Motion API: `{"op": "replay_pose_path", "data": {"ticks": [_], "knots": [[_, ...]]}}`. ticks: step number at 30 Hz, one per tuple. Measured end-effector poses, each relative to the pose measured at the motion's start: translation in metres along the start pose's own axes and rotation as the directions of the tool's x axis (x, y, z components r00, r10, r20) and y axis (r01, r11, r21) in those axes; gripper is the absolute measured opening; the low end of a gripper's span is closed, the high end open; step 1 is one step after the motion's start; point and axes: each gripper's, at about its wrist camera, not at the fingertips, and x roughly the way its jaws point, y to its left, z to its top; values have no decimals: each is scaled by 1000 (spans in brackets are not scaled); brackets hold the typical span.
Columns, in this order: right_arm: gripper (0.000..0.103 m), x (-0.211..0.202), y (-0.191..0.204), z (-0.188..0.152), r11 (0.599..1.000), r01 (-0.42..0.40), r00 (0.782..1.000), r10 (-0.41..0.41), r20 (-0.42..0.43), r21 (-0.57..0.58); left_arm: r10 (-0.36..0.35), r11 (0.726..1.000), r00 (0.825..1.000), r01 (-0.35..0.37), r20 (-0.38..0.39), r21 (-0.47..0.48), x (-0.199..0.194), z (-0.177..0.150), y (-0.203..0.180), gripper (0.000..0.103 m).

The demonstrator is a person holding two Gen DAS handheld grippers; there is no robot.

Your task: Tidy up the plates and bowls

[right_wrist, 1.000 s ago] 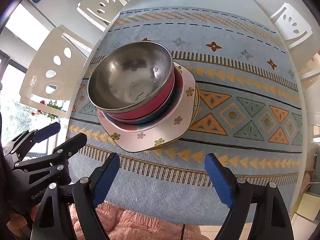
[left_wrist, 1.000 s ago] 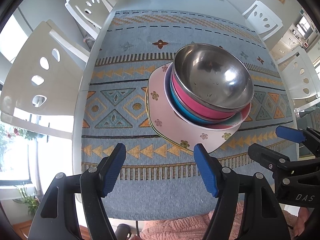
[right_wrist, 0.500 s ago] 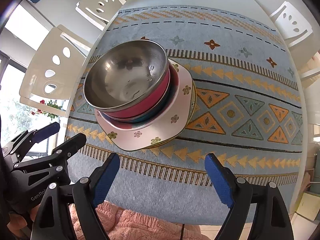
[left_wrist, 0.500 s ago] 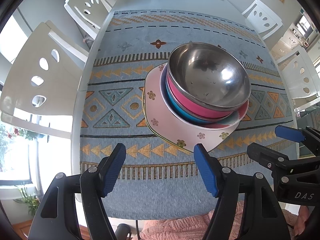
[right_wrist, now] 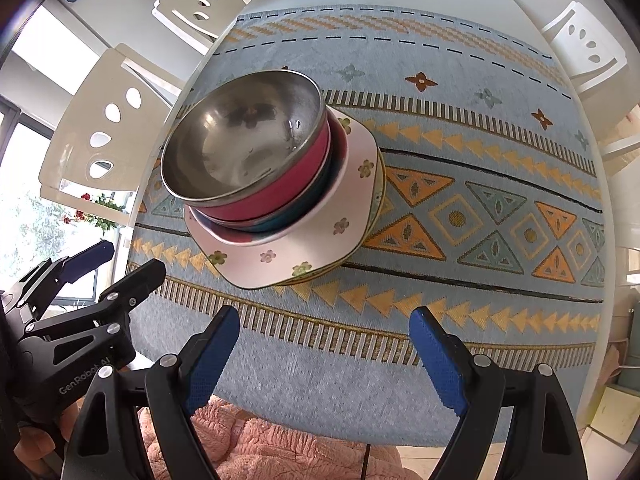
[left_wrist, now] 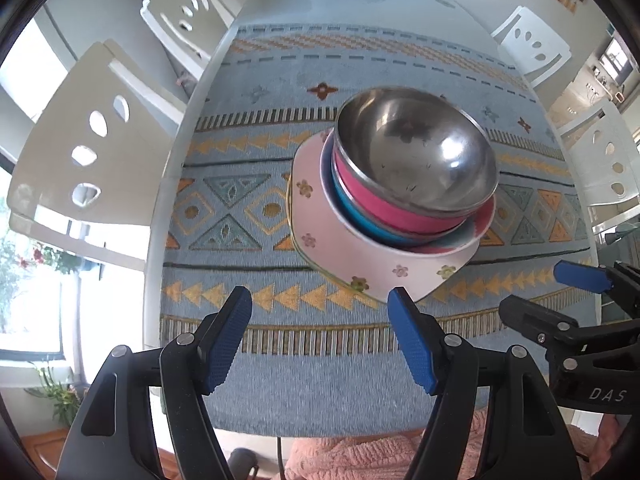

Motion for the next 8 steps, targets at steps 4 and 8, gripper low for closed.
{"op": "replay_pose_path", "data": {"ticks": [4, 8], "knots": [[85, 0, -5, -1, 1000, -6, 1000, 6, -7, 4, 111, 994, 994, -112, 10, 15, -1, 5, -5, 103], [85, 2, -11, -2, 1000, -12, 1000, 12, -16, 19, 135, 991, 991, -135, 13, 23, 0, 6, -6, 102]]}}
